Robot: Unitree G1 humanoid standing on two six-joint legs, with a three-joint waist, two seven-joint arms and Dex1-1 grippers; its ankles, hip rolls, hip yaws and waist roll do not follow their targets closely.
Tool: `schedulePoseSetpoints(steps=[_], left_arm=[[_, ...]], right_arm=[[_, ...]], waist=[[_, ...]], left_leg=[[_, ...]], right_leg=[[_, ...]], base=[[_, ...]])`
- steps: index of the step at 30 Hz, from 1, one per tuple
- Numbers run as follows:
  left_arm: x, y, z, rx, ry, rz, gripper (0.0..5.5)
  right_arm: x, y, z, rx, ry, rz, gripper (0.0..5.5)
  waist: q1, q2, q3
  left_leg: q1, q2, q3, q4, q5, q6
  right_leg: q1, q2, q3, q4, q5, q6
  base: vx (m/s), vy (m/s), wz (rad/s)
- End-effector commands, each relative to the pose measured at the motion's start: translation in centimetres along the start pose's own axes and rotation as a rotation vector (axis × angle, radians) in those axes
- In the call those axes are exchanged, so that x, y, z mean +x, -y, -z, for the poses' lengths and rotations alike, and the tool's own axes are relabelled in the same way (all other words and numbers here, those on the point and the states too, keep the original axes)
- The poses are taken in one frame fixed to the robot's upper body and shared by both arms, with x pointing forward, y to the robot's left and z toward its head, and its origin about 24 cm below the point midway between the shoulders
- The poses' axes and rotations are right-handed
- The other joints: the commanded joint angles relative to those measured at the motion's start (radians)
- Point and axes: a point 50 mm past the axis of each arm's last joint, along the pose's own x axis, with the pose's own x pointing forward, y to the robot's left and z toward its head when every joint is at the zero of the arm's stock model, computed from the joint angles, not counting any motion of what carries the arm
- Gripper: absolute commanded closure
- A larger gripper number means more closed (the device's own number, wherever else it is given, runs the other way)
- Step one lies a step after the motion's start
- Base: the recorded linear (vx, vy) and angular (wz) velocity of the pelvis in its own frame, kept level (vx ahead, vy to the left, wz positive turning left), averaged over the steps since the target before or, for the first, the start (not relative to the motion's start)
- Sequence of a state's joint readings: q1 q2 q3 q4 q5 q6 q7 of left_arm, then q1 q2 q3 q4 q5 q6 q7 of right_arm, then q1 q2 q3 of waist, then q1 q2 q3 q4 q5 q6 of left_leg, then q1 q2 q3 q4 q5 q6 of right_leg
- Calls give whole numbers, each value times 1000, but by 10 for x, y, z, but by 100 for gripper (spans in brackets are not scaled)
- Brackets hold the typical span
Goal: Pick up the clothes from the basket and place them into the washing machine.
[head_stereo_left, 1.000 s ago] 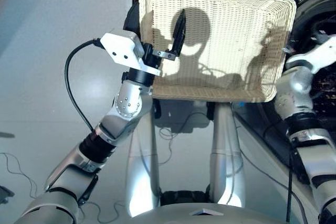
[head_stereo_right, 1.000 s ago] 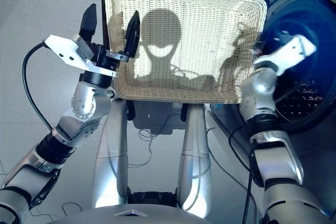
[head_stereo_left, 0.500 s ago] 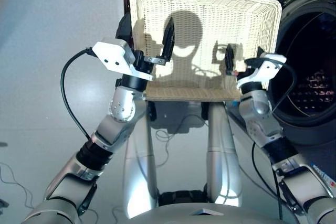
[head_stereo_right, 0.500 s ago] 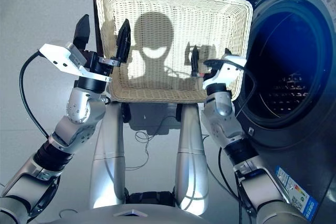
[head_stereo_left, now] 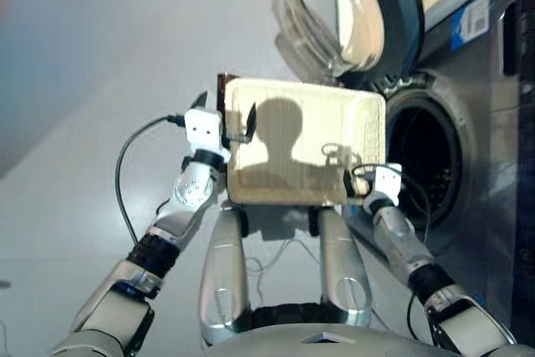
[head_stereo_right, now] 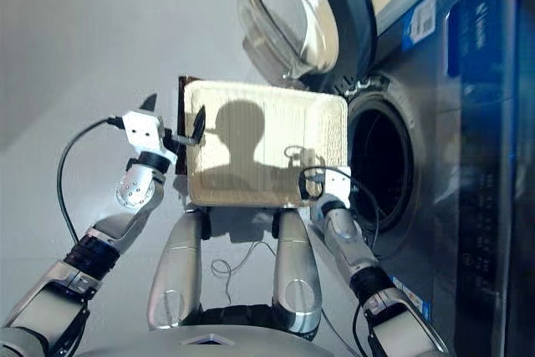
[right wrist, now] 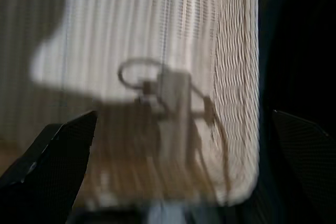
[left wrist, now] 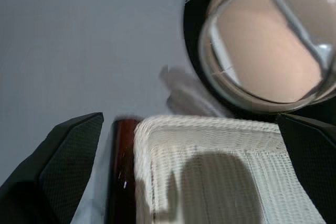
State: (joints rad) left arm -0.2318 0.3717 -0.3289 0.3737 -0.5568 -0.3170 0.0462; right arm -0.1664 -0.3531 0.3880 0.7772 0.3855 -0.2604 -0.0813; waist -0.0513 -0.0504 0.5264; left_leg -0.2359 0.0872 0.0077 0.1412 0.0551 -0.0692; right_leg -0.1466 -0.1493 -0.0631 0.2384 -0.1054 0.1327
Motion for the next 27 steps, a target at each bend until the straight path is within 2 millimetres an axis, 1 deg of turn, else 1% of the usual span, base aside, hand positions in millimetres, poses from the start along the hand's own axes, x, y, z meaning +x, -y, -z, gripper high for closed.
schedulePoseSetpoints(steps=[1,3,4,5,6,8,10,11,12,13,14,15,16,17,18,21,27], left_arm=[[-12,-6,13,-44,-44,38,0],[-35,-24,46,-2,-196,-47,0],[-47,-31,57,-8,-248,-75,0],[-47,-31,57,-8,-248,-75,0],[-68,-39,75,-3,-334,-112,0],[-91,-47,97,-22,-457,-170,0],[-122,-57,123,28,-627,-228,0],[-122,-57,124,28,-626,-228,0],[-144,-63,139,52,-752,-264,0],[-144,-63,139,52,-752,-264,0],[-173,-65,157,46,-912,-296,0],[-173,-65,157,46,-912,-296,0],[-196,-67,166,79,-1030,-311,0],[-196,-67,166,79,-1030,-311,0],[-213,-66,173,108,-1120,-325,0],[-221,-59,178,63,-1157,-343,0],[-227,-51,182,29,-1187,-339,0]], right_arm=[[-3,13,6,-40,-33,-8,0],[-13,17,27,-13,-116,0,0],[-19,17,37,15,-153,-6,0],[-19,17,37,15,-154,-7,0],[-31,17,61,42,-256,-4,0],[-41,18,77,89,-320,6,0],[-53,18,93,94,-391,6,0],[-53,18,93,94,-391,6,0],[-61,21,104,168,-432,47,0],[-61,21,104,168,-432,47,0],[-71,23,117,227,-496,88,0],[-71,23,117,227,-496,88,0],[-77,22,124,252,-528,109,0],[-77,22,124,252,-528,109,0],[-88,18,137,312,-589,144,0],[-99,14,147,423,-628,208,0],[-99,10,149,402,-649,193,0]], waist=[[17,20,-112],[18,18,-156],[21,18,-179],[21,18,-179],[28,21,-223],[32,23,-264],[34,27,-301],[34,27,-300],[29,33,-327],[29,33,-327],[22,40,-348],[21,41,-348],[16,44,-363],[16,44,-362],[13,44,-384],[12,42,-412],[11,39,-435]], left_leg=[[105,-20,68,-85,-12,-28],[152,-21,81,-125,-7,-27],[171,-21,84,-142,-6,-26],[173,-21,84,-143,-6,-26],[209,-25,91,-171,-8,-24],[239,-27,98,-197,-7,-24],[267,-26,104,-218,-10,-24],[268,-26,103,-218,-10,-24],[282,-24,106,-228,-11,-23],[282,-24,106,-228,-11,-23],[288,-19,104,-228,-13,-25],[288,-19,103,-228,-13,-25],[302,-17,106,-228,-17,-24],[303,-17,106,-228,-17,-24],[315,-17,102,-228,-22,-23],[337,-17,100,-228,-33,-21],[344,-13,87,-228,-37,-21]], right_leg=[[-33,-5,-12,-130,181,34],[10,-12,-10,-174,200,39],[28,-16,-12,-192,204,41],[29,-16,-12,-193,205,41],[67,-23,-24,-225,210,49],[100,-30,-25,-260,223,57],[126,-34,-35,-283,223,62],[127,-34,-36,-283,223,62],[136,-32,-33,-279,219,60],[137,-32,-33,-279,218,60],[139,-26,-32,-262,204,55],[139,-26,-32,-262,203,55],[156,-22,-30,-263,193,52],[157,-22,-30,-264,193,52],[176,-21,-35,-269,186,50],[205,-20,-42,-277,179,48],[222,-19,-49,-283,173,46]], base=[[168,13,-46],[198,18,-134],[118,4,-177],[188,3,-132],[185,5,-100],[213,7,-26],[141,5,0],[132,13,-30],[80,12,-73],[140,35,-99],[62,22,-89],[108,46,-55],[0,0,0],[116,32,-15],[102,8,-14],[114,8,20],[9,2,5]])
